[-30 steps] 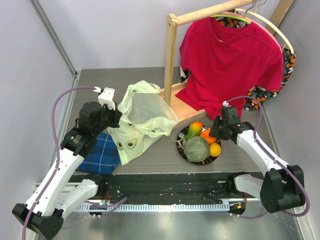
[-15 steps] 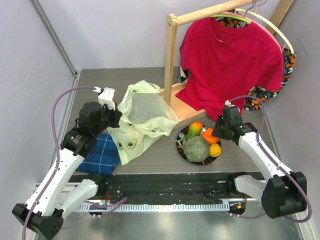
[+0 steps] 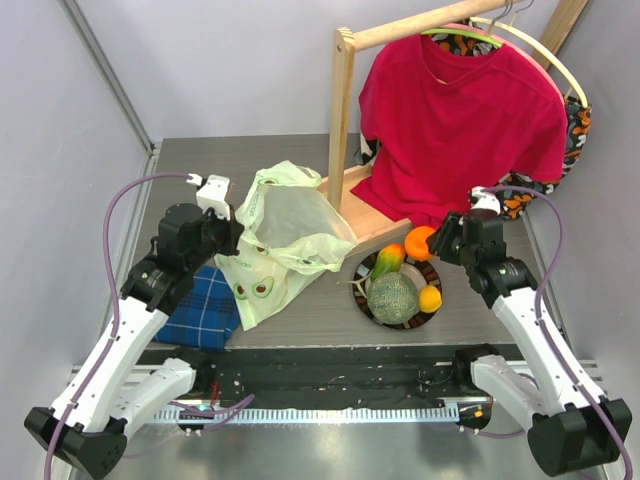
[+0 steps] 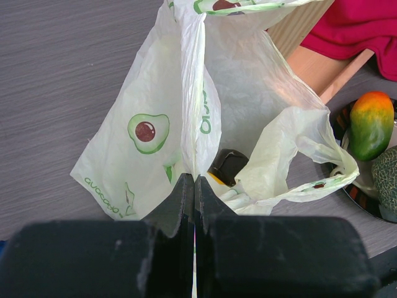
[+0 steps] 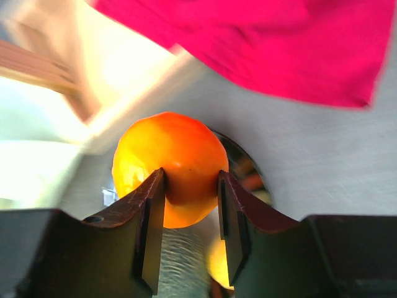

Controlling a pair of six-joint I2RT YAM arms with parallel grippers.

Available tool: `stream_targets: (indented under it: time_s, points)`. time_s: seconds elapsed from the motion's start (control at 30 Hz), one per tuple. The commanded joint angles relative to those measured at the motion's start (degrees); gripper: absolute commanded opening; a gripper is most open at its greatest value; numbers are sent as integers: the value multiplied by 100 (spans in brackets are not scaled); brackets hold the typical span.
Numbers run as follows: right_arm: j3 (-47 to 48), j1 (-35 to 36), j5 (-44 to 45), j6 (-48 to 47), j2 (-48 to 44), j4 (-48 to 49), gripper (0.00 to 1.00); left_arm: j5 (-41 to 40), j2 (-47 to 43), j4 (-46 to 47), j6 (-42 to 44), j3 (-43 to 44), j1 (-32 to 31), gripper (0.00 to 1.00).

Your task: Place the fruits into the plastic bag

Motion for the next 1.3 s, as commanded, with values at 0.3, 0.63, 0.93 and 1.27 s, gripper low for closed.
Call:
stream_targets:
  time_s: [0.3, 0.63, 0.93, 1.27]
  points:
    - [-79, 1398, -370, 799, 249, 2674, 1, 3, -52, 236, 45, -16, 11, 0]
    - [957, 2886, 28, 693, 2199, 3833, 1, -6, -140, 227, 36, -16, 11, 0]
    - [2292, 3573, 134, 350, 4071, 3949, 1, 108, -96, 227, -8, -7, 11, 0]
    - [3366, 3951, -182, 403, 5452, 3545, 1, 126, -70, 227, -17, -7, 11, 0]
